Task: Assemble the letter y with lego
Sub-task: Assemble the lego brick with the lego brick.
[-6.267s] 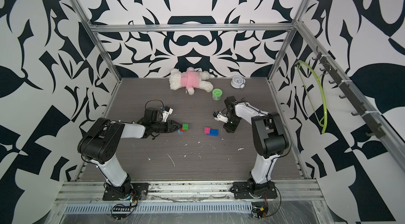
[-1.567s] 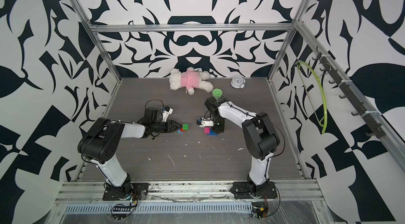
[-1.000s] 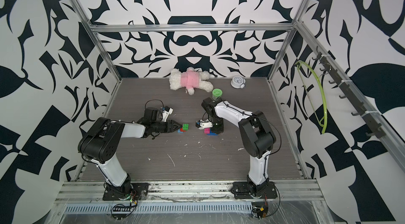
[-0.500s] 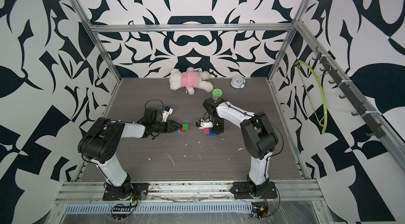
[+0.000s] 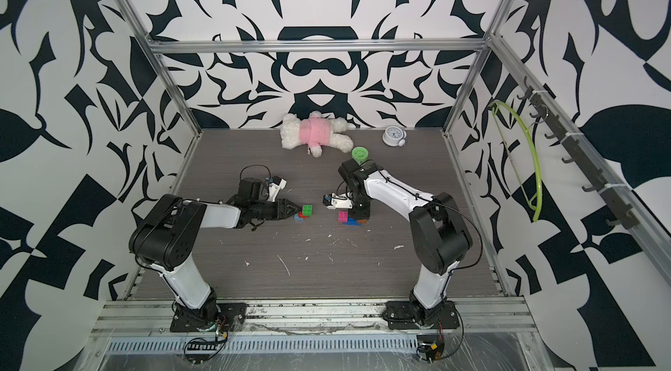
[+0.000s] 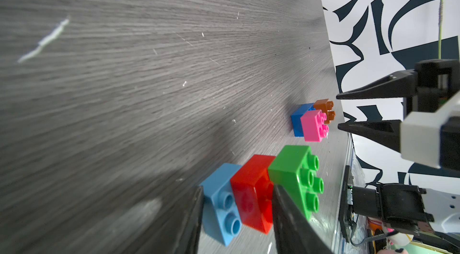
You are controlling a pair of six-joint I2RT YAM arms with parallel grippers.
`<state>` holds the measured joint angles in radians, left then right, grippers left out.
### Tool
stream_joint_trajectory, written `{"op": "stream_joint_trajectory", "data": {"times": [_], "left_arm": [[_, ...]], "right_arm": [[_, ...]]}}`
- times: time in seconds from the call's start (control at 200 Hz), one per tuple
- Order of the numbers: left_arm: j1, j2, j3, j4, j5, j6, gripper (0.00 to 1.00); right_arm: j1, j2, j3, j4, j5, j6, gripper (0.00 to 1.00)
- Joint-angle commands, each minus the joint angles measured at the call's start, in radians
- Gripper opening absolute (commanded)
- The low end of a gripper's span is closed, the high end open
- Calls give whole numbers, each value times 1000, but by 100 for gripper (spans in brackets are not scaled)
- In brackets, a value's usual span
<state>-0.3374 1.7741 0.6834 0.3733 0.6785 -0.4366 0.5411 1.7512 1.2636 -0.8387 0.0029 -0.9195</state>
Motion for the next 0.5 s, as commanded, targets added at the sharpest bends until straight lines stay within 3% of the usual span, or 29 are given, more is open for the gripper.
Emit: {"op": "stream_joint_trajectory", "data": {"times": [0.0,0.495], "left_arm": [[3,59,-31,-162,-114,24,47],[3,58,-30,-162,-113,24,47]], "right_arm": [[10,-10,-13,10,-25,13,45],[31,59,-12,45,-57,14,46]]}}
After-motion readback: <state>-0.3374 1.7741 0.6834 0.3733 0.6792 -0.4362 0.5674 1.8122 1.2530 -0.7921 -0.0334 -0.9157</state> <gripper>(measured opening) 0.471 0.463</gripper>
